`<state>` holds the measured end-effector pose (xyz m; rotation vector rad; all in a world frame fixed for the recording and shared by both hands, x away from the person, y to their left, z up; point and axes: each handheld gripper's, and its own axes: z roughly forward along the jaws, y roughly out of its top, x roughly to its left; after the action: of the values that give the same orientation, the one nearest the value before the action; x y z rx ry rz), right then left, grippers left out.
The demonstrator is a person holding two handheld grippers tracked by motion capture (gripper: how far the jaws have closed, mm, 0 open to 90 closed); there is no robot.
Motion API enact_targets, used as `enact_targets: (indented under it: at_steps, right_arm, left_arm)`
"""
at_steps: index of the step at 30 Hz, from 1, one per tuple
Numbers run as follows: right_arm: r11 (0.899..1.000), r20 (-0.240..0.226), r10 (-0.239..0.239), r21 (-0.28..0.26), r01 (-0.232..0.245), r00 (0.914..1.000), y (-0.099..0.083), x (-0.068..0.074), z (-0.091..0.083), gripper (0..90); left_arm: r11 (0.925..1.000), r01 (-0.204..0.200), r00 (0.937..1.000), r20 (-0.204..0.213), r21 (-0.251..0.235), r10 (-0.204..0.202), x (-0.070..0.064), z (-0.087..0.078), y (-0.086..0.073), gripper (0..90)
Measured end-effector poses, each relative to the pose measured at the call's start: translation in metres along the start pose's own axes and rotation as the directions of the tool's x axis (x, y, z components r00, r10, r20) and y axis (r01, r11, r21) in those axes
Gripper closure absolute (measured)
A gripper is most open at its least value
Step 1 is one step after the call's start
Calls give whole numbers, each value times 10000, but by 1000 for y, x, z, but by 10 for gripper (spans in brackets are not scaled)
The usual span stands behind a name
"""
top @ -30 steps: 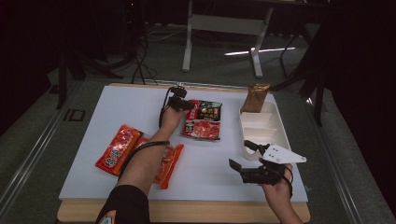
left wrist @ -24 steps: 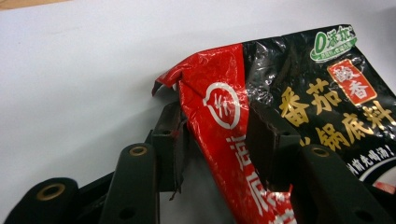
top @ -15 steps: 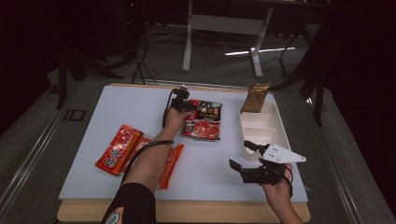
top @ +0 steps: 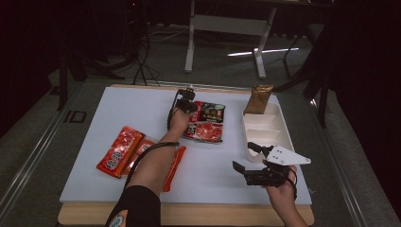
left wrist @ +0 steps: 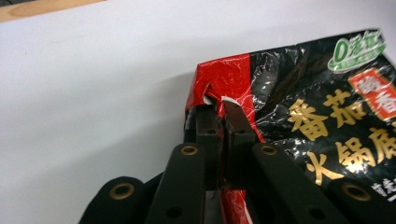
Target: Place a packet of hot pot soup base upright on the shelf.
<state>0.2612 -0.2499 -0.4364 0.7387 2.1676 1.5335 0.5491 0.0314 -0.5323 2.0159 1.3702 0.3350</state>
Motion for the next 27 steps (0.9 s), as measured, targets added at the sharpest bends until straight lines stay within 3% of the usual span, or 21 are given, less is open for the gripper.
enact_targets:
  at_steps: [2, 15, 20, 27]
  right_arm:
    - [10000, 13, -21, -58, 21, 10000, 0, 0, -1, 155]
    - [9997, 314, 96, -207, -89, 9995, 3, -2, -3, 155]
    - [9991, 542, -32, -421, 55, 9985, 5, -3, -5, 171]
    - [9986, 818, 207, -494, -167, 9964, 7, -8, -10, 157]
  left_arm:
    - [9998, -152, 9999, -55, -148, 151, -3, -5, 1, 884]
    - [9930, -34, 9971, 749, -1180, 123, -8, -45, 0, 889]
    - [9835, -269, 9942, 974, -1790, 449, -18, -64, -1, 889]
    - [9660, -559, 9877, 1273, -2524, 905, -34, -91, -4, 888]
